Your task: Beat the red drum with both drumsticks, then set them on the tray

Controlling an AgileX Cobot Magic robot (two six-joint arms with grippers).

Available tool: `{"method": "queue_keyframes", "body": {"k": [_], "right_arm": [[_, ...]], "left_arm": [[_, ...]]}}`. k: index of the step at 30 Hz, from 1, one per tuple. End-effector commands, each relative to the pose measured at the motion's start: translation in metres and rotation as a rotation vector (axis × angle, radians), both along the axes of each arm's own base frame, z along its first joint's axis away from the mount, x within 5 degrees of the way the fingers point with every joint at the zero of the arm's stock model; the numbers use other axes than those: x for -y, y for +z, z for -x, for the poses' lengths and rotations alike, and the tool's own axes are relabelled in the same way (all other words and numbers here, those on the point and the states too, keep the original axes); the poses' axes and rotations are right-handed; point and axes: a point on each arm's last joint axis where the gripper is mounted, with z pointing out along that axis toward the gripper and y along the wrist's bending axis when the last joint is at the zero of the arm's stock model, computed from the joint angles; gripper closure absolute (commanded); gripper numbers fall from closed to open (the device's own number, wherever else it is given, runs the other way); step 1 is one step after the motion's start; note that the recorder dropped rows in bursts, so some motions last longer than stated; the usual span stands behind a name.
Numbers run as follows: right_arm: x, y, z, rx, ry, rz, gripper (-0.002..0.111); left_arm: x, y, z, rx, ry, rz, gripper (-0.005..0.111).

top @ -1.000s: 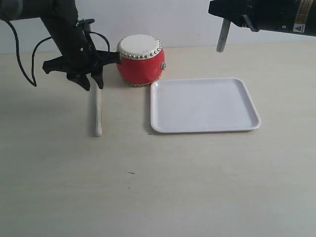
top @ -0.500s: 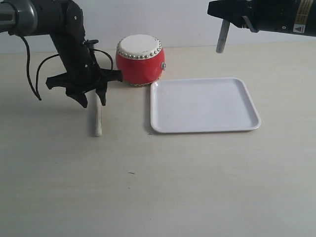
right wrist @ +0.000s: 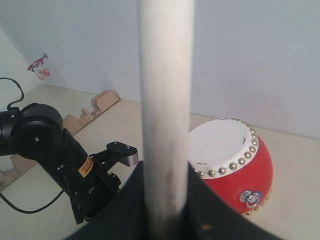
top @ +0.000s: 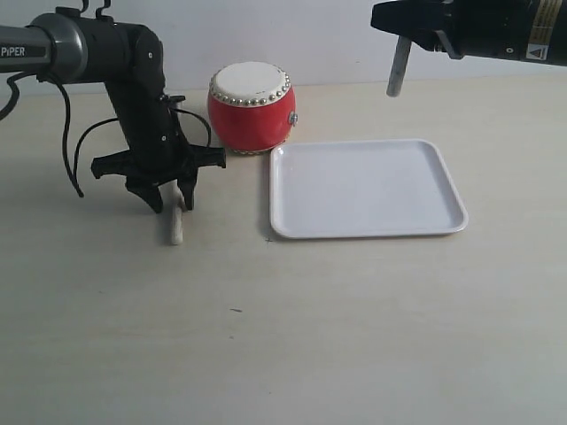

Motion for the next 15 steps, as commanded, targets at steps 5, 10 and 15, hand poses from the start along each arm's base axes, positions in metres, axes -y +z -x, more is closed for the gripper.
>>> {"method": "queue_keyframes", "body": {"k": [5,10,15], "right_arm": [[0.0008,0.0062,-0.0001,0.021,0.006,-0.008,0.108],[0.0008,0.0062,-0.0001,0.021,0.006,-0.008,0.108],[0.0008,0.0062,-0.0001,0.019,0.005,-0.009,0.108]], "left_arm": [[0.0012,-0.0003,0.0006,-0.001,0.023,0.002,0.066],[0.001,-0.0003,0.0011,-0.007,0.024,0.0,0.091],[-0.0001,-0.0003,0.0042,-0.041,0.03,-0.013,0.106]]}}
